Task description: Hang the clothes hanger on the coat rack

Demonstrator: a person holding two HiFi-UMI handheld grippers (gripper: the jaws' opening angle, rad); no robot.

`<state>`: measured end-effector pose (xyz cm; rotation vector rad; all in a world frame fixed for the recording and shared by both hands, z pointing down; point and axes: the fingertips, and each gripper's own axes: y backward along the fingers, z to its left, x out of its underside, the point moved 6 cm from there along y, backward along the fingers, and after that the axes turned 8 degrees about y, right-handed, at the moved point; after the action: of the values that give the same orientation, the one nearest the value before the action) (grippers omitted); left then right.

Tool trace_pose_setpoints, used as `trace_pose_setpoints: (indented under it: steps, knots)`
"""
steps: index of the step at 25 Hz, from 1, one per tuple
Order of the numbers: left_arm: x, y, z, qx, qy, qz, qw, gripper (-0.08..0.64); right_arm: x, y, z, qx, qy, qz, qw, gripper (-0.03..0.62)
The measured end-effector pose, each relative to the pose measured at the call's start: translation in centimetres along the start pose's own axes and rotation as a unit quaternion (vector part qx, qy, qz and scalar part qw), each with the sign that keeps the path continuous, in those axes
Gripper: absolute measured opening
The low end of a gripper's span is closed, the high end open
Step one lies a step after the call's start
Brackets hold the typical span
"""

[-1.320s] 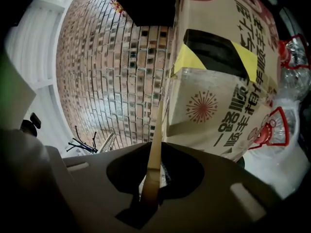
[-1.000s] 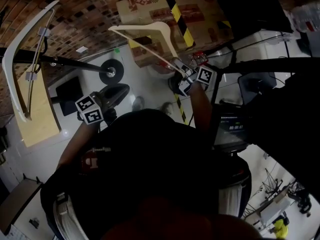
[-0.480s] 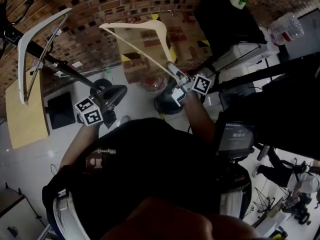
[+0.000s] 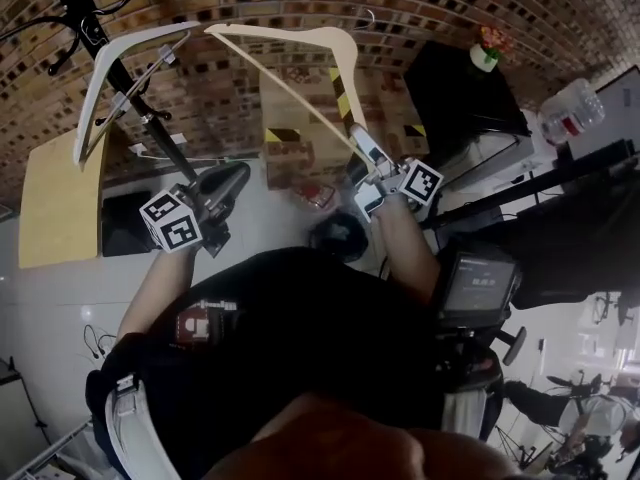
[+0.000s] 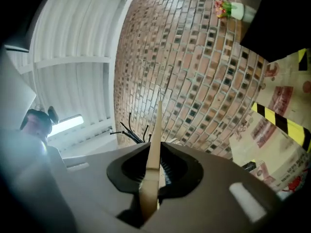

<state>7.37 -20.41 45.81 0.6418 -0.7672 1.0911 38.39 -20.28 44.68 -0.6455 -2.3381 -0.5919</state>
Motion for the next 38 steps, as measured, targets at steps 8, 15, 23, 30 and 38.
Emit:
trace_pose_setpoints:
  steps: [8,15,23,30,38]
  knots:
    - [-5.5,1.4,-0.9,0.008,-0.054,-0.001,0.9985,-0.005,-2.1,-2.2,4.3,-0.010,0.040,-0.027,0.999,0.064]
    - [-8.0,3.6,-1.2,0.010,-0.062,0.000,0.9981,-0.004,-4.0,-4.5,8.8,-0.037,0.090,-0.037,0.995,0.064]
    - [-8.8,4.6,-1.9,0.000,-0.073,-0.016,0.9972,-0.004,-7.8,-7.9,13.6,-0.085,0.120,-0.035,0.989,0.064]
    - [-9.6,7.9,-1.9,-0.024,-0.078,-0.040,0.9958,-0.005,-11.0,-12.8,18.1,-0.138,0.151,-0.033,0.978,0.064]
    - [-10.8,13.9,0.1,-0.066,-0.076,-0.089,0.9909,-0.003,-11.0,-22.7,23.6,-0.216,0.189,0.013,0.958,0.064]
